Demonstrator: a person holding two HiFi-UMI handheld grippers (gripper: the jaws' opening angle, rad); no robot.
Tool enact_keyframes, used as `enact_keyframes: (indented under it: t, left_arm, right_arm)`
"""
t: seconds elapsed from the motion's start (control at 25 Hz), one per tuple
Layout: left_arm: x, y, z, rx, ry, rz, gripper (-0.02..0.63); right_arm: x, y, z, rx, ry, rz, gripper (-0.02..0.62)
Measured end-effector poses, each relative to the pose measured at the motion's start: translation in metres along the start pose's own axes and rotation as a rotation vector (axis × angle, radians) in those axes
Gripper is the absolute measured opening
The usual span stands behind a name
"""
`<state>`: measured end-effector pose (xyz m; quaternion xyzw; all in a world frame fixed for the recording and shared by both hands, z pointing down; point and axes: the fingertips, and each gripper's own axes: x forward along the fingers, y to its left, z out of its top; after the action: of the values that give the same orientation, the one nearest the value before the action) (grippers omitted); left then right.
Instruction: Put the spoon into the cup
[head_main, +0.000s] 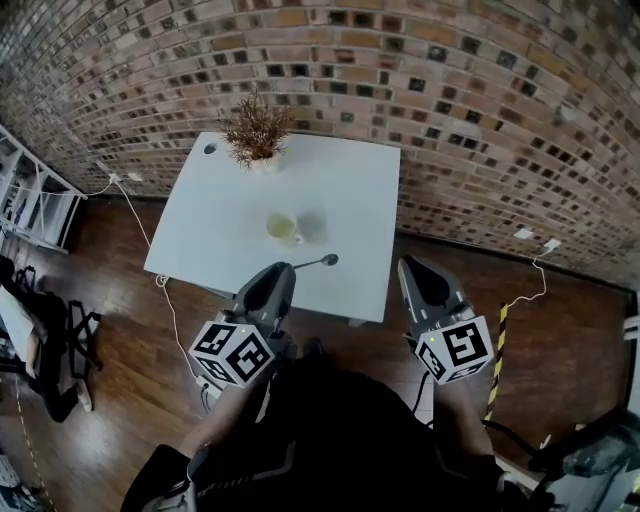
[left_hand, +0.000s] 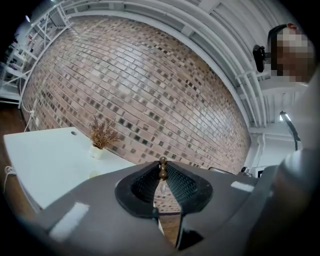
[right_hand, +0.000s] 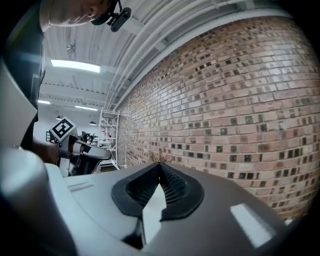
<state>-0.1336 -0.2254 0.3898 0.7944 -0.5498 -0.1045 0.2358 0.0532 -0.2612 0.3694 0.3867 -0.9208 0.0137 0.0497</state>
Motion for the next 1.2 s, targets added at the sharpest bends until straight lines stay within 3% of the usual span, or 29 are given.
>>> enact_keyframes:
  t: [0.56, 0.92, 1.2]
  left_arm:
    - [0.018, 0.115, 0.043, -0.022, 0.018, 0.042, 0.040]
    - [0.042, 0.136, 0.053, 0.003, 0.045, 0.153, 0.040]
    - [0.059, 0.142, 0.069, 0.041, 0.036, 0.178, 0.040]
  right_arm:
    - [0.115, 0.023, 0.002, -0.008, 0.045, 0.023, 0.006]
    - [0.153, 0.003, 0.001, 0.009, 0.028, 0.103, 0.006]
    - [0.183, -0.012, -0.005, 0.017, 0.025, 0.150, 0.006]
